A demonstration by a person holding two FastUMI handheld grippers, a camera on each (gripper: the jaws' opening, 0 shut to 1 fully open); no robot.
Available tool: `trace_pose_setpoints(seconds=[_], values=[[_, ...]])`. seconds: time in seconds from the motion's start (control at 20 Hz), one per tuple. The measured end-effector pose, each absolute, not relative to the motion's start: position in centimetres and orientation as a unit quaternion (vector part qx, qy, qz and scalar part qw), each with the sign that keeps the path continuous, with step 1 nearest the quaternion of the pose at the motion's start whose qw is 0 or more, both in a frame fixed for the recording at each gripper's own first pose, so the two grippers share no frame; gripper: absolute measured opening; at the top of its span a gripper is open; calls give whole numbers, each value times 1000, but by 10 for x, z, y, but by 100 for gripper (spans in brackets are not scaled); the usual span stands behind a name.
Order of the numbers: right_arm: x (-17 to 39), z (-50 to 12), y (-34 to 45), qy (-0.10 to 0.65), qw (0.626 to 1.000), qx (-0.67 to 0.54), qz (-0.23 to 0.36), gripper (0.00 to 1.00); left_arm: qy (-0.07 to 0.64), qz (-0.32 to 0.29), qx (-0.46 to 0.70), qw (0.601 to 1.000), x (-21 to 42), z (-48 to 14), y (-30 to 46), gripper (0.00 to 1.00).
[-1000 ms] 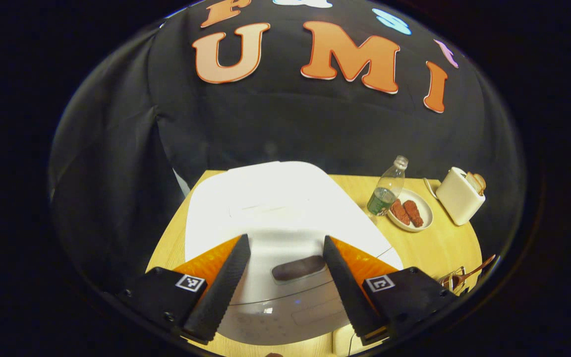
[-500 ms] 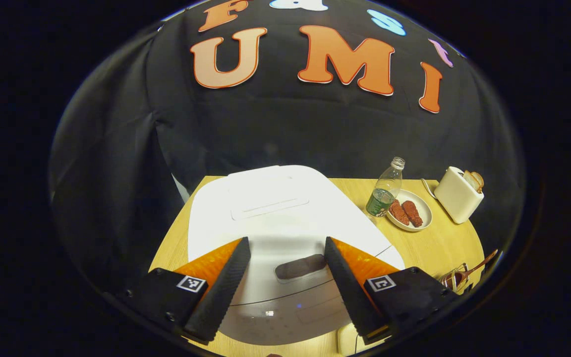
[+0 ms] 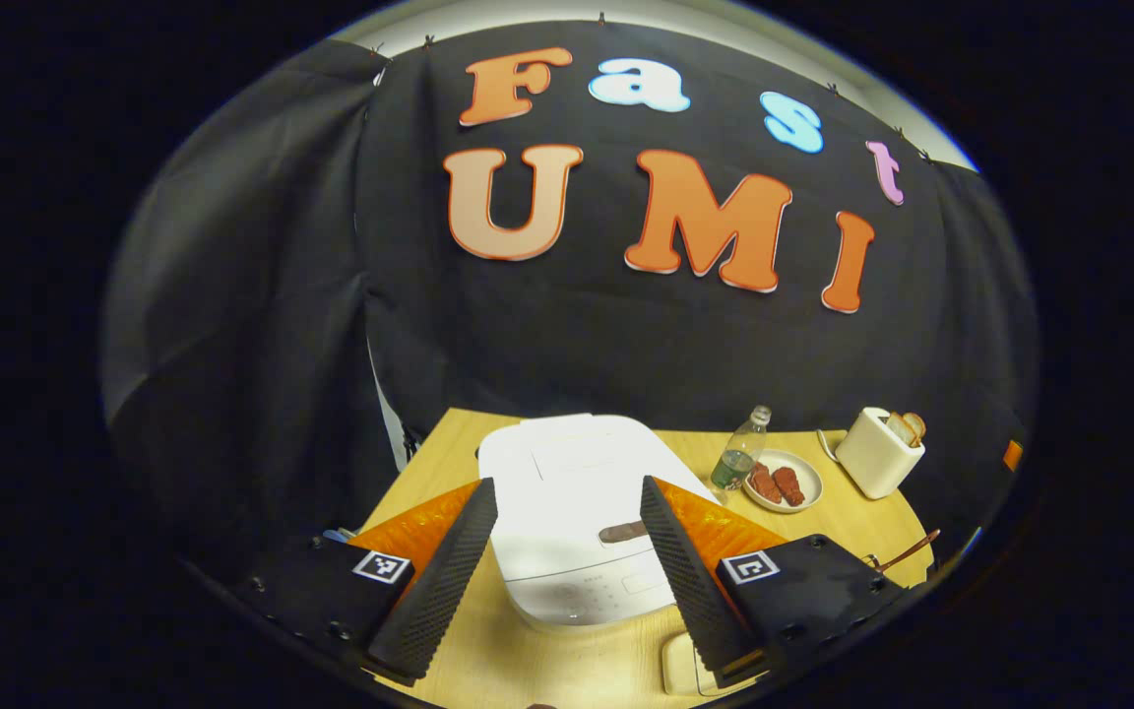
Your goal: Close the left gripper, press the button to open the rice cooker; take a wooden spoon from the chopstick holder with the right hand, scoop a spoonful of rice and pour it into the rice cooker, then put the wooden spoon back into the chopstick holder.
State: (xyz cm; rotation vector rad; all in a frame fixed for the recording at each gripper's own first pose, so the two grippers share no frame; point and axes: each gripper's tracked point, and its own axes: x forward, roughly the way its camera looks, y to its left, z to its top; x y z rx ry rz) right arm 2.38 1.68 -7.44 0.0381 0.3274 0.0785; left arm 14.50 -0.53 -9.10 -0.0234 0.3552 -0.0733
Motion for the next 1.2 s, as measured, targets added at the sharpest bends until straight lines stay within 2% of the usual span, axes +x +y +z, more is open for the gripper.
trace_pose_setpoints(seconds=[0.25,0.65,0.95,1.0,1.05,1.1,1.2], values=[[30,-43,42,131,988,27,75,95,83,-6,-6,997,99,1,33,99],[32,-21,41,90,993,-5,70,95,-16,51,20,998,25,69,95,100],[26,-25,37,95,993,1,65,95,-23,47,-6,999,20,71,94,97],[25,-26,35,95,993,1,62,100,-21,44,-6,999,21,69,92,100],[24,-26,34,95,994,1,60,100,-18,41,-7,999,21,68,91,100],[22,-26,31,94,994,2,57,95,-15,39,-9,999,22,66,90,99],[20,-25,27,94,994,4,53,95,-8,35,-17,999,23,60,89,99]])
